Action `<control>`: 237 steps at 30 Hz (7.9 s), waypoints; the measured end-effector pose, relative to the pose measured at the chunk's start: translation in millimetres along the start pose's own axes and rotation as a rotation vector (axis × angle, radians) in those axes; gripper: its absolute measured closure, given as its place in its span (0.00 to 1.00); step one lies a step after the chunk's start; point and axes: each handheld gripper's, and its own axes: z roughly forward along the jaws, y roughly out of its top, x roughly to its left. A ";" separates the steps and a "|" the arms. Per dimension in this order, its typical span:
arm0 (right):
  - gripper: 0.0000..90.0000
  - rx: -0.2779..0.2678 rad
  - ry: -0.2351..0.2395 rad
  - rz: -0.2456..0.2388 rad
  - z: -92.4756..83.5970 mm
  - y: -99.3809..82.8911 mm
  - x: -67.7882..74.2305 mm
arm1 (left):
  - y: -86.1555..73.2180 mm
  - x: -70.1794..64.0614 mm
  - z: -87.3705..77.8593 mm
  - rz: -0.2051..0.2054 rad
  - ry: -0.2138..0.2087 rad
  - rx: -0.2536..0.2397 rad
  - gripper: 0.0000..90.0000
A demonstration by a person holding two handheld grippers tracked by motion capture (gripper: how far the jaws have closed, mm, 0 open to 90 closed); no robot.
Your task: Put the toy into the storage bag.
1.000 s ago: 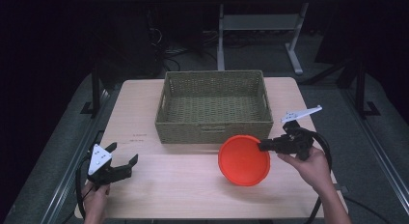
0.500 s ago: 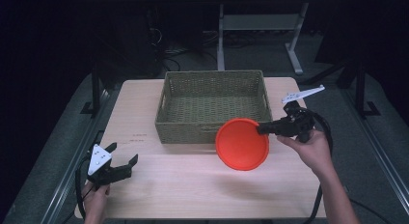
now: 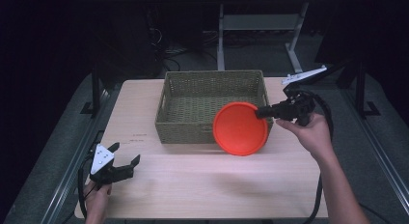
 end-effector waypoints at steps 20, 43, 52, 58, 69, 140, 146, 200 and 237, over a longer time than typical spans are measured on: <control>0.91 -0.016 -0.054 0.018 6.7 68.9 -10.2 | 1.4 0.5 3.6 0.017 -0.028 -0.008 0.14; 0.91 0.008 -0.115 0.137 42.9 90.4 -57.4 | 2.2 -2.3 4.1 0.020 -0.037 -0.013 0.14; 0.91 0.005 -0.141 0.197 53.8 85.1 -83.3 | 2.8 -0.9 6.0 0.016 -0.032 -0.018 0.14; 0.91 -0.010 -0.146 0.252 64.1 74.6 -97.4 | 3.1 -1.2 6.7 0.011 -0.038 -0.025 0.14; 0.91 -0.001 -0.159 0.281 90.2 65.7 -101.8 | 3.8 -3.2 6.2 0.025 -0.049 -0.026 0.14; 0.61 0.291 -0.253 0.355 159.1 44.9 -120.9 | 3.9 -0.9 1.5 0.026 -0.008 -0.021 0.14; 0.52 0.249 -0.190 0.341 152.3 42.8 -118.3 | 4.6 -2.5 1.7 0.041 -0.003 -0.022 0.14; 0.33 0.041 0.045 0.326 82.7 7.5 -92.6 | 4.6 -2.6 3.1 0.028 -0.016 -0.010 0.14; 0.28 0.004 0.070 0.293 56.4 -15.2 -77.4 | 4.5 -1.3 1.5 0.015 -0.020 -0.013 0.14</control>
